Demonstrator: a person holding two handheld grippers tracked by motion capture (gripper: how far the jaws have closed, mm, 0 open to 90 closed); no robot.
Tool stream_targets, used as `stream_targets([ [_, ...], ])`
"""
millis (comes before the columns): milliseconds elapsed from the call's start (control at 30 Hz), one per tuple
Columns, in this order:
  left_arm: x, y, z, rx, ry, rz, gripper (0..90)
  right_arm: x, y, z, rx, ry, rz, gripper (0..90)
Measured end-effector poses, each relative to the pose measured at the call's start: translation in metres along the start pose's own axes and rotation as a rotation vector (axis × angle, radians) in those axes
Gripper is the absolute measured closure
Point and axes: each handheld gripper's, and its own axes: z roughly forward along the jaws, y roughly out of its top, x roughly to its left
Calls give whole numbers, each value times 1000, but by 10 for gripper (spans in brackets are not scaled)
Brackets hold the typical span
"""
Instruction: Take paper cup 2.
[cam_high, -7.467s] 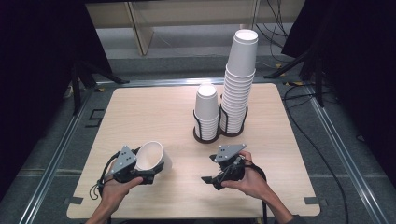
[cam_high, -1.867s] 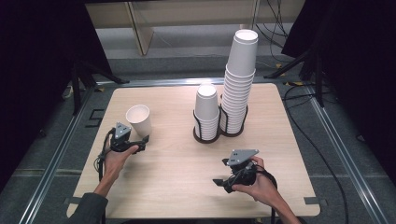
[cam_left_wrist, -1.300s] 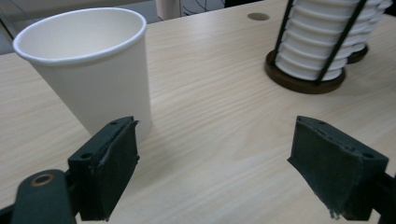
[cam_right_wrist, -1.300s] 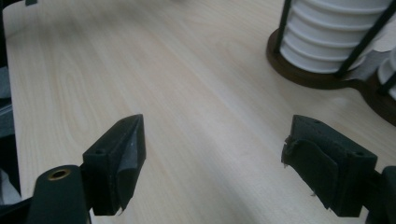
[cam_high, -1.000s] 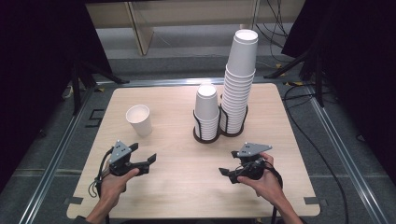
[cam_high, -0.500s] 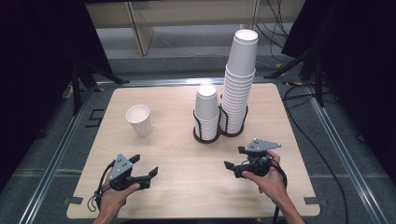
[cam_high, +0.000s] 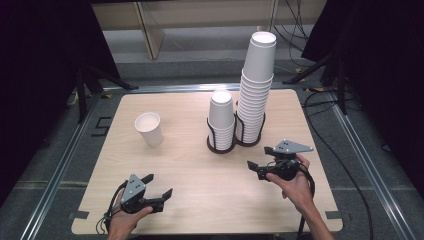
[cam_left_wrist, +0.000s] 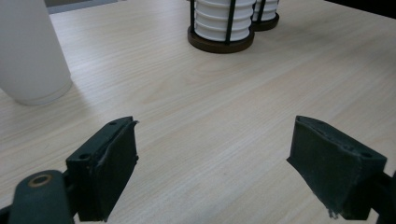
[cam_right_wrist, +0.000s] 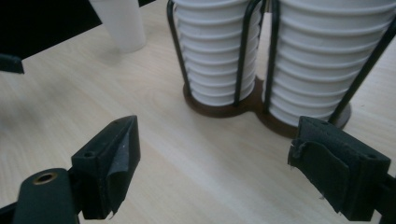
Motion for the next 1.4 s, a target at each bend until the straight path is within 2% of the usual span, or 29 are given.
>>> stream_targets([
  [67, 0, 0, 1, -1, -2, 19, 143, -4, 4, -2, -13, -6, 2, 156],
  [100, 1, 1, 1, -3, -5, 27, 143, -7, 6, -2, -27, -15, -27, 156],
  [133, 2, 1, 4, -19, -16, 25, 143, -8, 8, -3, -26, -3, -10, 156],
  [167, 2, 0, 3, -16, -9, 14, 143, -10, 11, -4, -36, 1, -17, 156],
  [200, 4, -1, 5, -27, -18, 22, 143, -10, 13, -5, -43, 7, -19, 156],
  [233, 4, -1, 5, -24, -20, 23, 143, -13, 17, -6, -48, -10, -32, 155],
  [333, 4, 0, 4, -18, -20, 22, 143, -16, 30, -12, -81, -19, -39, 155],
  [367, 3, 0, 4, -19, -22, 22, 143, -16, 33, -13, -93, -22, -27, 155],
  [400, 4, 0, 5, -25, -32, 27, 143, -18, 38, -15, -97, -37, -43, 155],
  [433, 3, 0, 6, -31, -36, 19, 143, -18, 43, -17, -105, -36, -27, 155],
  [467, 3, 0, 6, -33, -38, 19, 143, -20, 49, -19, -111, -33, -45, 156],
  [567, 4, 0, 7, -32, -46, 30, 143, -24, 63, -24, -133, -70, -82, 156],
  [633, 3, 0, 7, -31, -47, 31, 143, -27, 71, -25, -151, -52, -61, 157],
  [733, 2, 1, 5, -9, -41, 40, 143, -32, 82, -27, -179, -68, -49, 156],
  [833, 2, 1, 5, -14, -42, 33, 143, -36, 90, -31, -168, -71, -32, 156],
  [867, 3, 1, 6, -30, -50, 40, 143, -38, 93, -32, -179, -66, -26, 156],
  [900, 3, 1, 6, -28, -47, 37, 143, -40, 96, -32, -195, -83, -51, 156],
  [933, 2, 1, 5, -15, -40, 37, 143, -41, 99, -33, -194, -81, -49, 155],
  [967, 2, 1, 5, -17, -45, 35, 143, -41, 102, -33, -184, -61, -27, 155],
  [1000, 2, 1, 6, -18, -46, 36, 143, -41, 106, -35, -185, -70, -21, 155],
  [1033, 2, 0, 7, -31, -51, 46, 143, -44, 110, -36, -210, -89, -53, 155],
  [1067, 2, 0, 8, -37, -55, 44, 143, -43, 112, -36, -202, -76, -28, 155],
  [1100, 2, 0, 8, -39, -56, 44, 143, -45, 116, -37, -213, -85, -52, 155],
  [1133, 1, 1, 6, -18, -44, 37, 143, -45, 120, -38, -212, -79, -25, 155],
  [1233, 2, 1, 6, -27, -50, 39, 143, -47, 129, -40, -228, -77, -14, 155],
  [1300, 3, 1, 7, -27, -55, 47, 143, -49, 138, -40, -244, -74, -22, 154],
  [1333, 2, 1, 5, -9, -47, 44, 143, -49, 141, -41, -252, -84, -27, 154],
  [1400, 2, 1, 5, -15, -50, 40, 143, -49, 148, -42, -255, -79, -29, 154],
])
